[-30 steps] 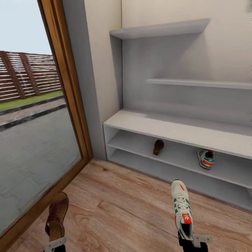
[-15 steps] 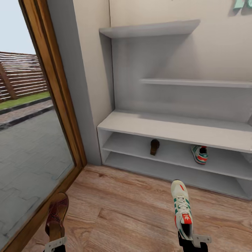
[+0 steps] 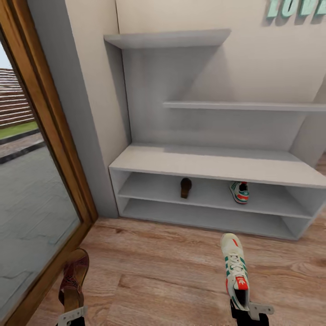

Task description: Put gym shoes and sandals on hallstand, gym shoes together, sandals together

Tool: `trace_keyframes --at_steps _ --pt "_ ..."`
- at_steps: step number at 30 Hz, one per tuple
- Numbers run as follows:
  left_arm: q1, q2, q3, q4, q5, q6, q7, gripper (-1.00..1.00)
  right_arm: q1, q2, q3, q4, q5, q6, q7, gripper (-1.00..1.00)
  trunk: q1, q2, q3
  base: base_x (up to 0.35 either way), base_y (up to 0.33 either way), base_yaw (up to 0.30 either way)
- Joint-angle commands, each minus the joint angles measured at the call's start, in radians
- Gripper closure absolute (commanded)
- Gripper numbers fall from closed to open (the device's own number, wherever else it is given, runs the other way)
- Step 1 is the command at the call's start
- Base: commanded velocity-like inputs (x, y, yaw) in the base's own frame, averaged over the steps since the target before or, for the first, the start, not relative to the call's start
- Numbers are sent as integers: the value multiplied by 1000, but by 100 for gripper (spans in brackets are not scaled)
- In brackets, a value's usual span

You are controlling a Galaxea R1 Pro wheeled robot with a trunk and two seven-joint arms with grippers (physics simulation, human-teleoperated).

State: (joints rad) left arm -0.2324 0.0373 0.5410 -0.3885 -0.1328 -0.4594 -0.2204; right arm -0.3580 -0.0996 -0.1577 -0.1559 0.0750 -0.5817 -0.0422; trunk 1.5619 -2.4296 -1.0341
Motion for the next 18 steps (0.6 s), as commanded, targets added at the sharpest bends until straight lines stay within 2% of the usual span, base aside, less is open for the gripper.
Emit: trace_keyframes --at_steps 1,10,18 --pt "-1 -1 8 0 -11 -4 -2 100 -1 0 -3 2 8 -3 -5 100 0 0 -1 0 3 -263" --pt "-1 -1 8 0 -9 -5 -2 100 -1 0 -3 1 8 -3 -5 100 0 0 -1 -8 19 -263" --pt "-1 -1 8 0 -8 -5 -2 100 -1 1 -3 1 8 -3 -5 100 0 0 -1 -142 145 -254"
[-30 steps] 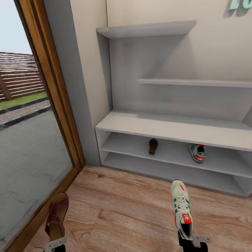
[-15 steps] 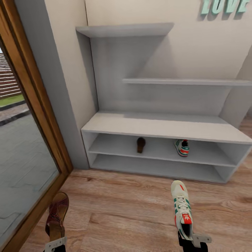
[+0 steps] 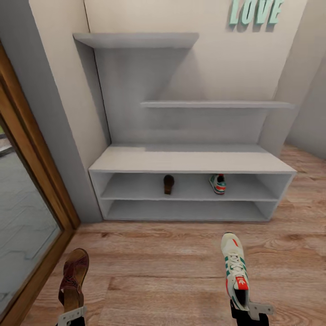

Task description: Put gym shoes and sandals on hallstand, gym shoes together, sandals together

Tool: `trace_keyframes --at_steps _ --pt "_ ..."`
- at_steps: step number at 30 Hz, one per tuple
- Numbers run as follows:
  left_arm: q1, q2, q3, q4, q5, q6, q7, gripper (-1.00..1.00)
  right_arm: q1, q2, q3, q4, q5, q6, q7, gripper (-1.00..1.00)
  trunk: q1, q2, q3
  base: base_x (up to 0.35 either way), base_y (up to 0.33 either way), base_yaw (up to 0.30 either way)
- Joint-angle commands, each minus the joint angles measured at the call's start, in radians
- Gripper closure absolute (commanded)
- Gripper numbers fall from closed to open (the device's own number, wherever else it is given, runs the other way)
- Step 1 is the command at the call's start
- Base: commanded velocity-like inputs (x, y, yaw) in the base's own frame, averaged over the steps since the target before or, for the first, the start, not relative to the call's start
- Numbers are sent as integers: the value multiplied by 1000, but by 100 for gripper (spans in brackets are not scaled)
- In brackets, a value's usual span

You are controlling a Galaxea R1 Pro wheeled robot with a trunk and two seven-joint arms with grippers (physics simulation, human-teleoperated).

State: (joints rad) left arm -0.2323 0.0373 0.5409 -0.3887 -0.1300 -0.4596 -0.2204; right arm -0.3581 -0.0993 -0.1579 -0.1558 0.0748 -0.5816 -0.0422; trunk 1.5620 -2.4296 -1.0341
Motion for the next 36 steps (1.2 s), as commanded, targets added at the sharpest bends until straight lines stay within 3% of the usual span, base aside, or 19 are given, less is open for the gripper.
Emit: trace_keyframes --at_steps 1,36 --pt "-1 -1 8 1 -11 -4 -2 100 -1 0 -3 1 8 -3 -5 100 0 0 -1 -40 39 -126" --pt "-1 -6 6 1 -18 -4 -2 100 -1 3 -1 0 9 -2 1 100 0 0 -1 -3 3 -9"
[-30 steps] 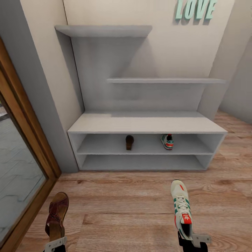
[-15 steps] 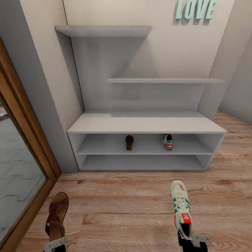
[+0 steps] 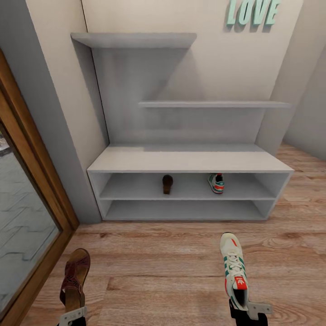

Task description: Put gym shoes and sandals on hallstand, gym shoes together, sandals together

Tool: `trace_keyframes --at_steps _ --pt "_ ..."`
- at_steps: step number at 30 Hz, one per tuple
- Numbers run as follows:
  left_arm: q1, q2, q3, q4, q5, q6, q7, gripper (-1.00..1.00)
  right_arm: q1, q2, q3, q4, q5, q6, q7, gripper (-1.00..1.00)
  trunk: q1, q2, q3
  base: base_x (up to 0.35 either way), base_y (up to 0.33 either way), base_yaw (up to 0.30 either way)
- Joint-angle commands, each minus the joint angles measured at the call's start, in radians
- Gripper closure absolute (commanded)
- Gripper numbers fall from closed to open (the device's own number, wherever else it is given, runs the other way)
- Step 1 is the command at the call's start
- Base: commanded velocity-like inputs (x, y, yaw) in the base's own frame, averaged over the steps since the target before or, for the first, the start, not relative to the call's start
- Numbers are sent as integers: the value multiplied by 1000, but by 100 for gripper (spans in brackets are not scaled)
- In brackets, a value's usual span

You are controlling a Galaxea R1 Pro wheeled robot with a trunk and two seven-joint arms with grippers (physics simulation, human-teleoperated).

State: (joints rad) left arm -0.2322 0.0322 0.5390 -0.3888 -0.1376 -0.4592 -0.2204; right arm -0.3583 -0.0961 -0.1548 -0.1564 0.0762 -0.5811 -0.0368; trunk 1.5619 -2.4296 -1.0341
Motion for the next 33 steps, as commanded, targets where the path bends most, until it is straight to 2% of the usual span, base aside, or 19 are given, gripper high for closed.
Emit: trace_keyframes --at_steps 1,9,13,15,18,19,21,24,26,28,29,31,32,33 --pt "-1 -1 8 0 -12 -4 -2 100 -1 0 -4 1 8 -2 -5 100 0 0 -1 0 0 0" --pt "-11 -5 -1 -1 -15 5 8 100 -1 -17 -12 -5 5 -2 -9 100 0 0 -1 0 0 0" --pt "-17 -8 -23 -5 -15 14 22 100 -1 -60 -35 -8 2 -1 -10 100 0 0 -1 0 0 0" --pt "-24 -12 -30 -14 -14 21 44 100 -1 -87 -67 -9 -2 0 -9 100 0 0 -1 0 0 0" --pt "-77 -19 -45 -22 -21 65 93 100 -1 -138 -142 -10 -19 5 -7 100 0 0 -1 0 0 0" --pt "-90 -20 -51 -22 -26 81 102 100 -1 -147 -157 -11 -24 6 -7 100 0 0 -1 0 0 0" --pt "-146 -20 -84 -24 -54 162 130 100 -1 -180 -213 -13 -38 17 -6 100 0 0 -1 0 0 0" --pt "-207 -25 -115 -26 -75 252 144 100 -1 -211 -258 -27 -45 43 -6 100 0 0 -1 0 0 0" --pt "-271 -30 -139 -28 -84 329 150 100 -1 -233 -306 -52 -48 87 -6 100 0 0 -1 0 0 0" --pt "-334 -44 -164 -28 -88 391 153 100 -1 -255 -376 -84 -52 148 -6 100 0 0 -1 0 0 0" --pt "-379 -58 -190 -28 -90 437 154 100 -1 -281 -447 -110 -57 201 -6 100 0 0 -1 0 0 0" --pt "-435 -69 -227 -28 -91 507 155 100 -1 -320 -541 -134 -62 268 -5 100 0 0 -1 0 0 0" --pt "-547 -76 -282 -28 -91 659 155 100 -1 -397 -673 -150 -63 338 -5 100 0 0 -1 0 0 0" --pt "-572 -78 -293 -28 -91 692 154 100 -1 -418 -692 -150 -63 344 -6 100 0 0 -1 0 0 0"
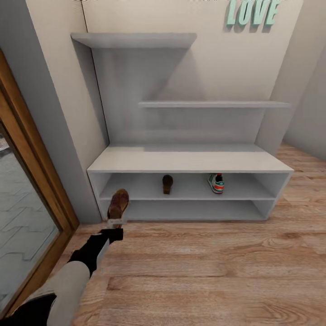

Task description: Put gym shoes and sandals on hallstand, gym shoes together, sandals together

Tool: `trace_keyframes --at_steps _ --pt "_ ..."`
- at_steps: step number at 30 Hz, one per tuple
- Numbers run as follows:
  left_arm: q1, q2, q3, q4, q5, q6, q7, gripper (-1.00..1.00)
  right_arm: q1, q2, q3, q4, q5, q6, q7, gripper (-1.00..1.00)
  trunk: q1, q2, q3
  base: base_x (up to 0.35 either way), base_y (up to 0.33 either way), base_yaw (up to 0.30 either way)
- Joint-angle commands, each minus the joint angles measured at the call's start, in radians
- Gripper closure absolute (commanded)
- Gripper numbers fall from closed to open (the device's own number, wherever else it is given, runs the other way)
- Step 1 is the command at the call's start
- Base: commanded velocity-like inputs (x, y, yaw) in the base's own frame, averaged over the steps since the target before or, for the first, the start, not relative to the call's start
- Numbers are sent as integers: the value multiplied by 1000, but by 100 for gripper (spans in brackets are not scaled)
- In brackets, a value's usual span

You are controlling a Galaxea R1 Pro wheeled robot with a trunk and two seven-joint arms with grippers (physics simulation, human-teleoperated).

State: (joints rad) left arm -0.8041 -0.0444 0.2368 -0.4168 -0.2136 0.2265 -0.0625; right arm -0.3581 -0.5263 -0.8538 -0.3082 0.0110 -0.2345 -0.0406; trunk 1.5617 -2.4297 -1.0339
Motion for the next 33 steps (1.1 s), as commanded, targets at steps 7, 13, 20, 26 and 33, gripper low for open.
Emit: trace_keyframes --at_steps 7,13,20,26,33 --pt "-132 -11 -47 0 -14 172 -16 100 14 -110 -192 0 3 119 -5 100 0 0 -1 0 0 0" --pt "-136 -32 -110 -1 -33 183 -16 100 16 -109 -200 0 4 130 -7 100 0 0 -1 0 0 0" --pt "-136 -35 -123 0 -31 185 -18 100 16 -98 -200 1 4 130 -7 100 0 0 -1 0 0 0" --pt "-124 -32 -125 8 -32 185 -16 100 16 -97 -200 1 4 130 -6 100 19 -35 -23 0 0 0" --pt "-120 -32 -128 10 -34 185 -16 100 16 -97 -202 1 4 130 -7 100 39 -71 -57 0 0 0"
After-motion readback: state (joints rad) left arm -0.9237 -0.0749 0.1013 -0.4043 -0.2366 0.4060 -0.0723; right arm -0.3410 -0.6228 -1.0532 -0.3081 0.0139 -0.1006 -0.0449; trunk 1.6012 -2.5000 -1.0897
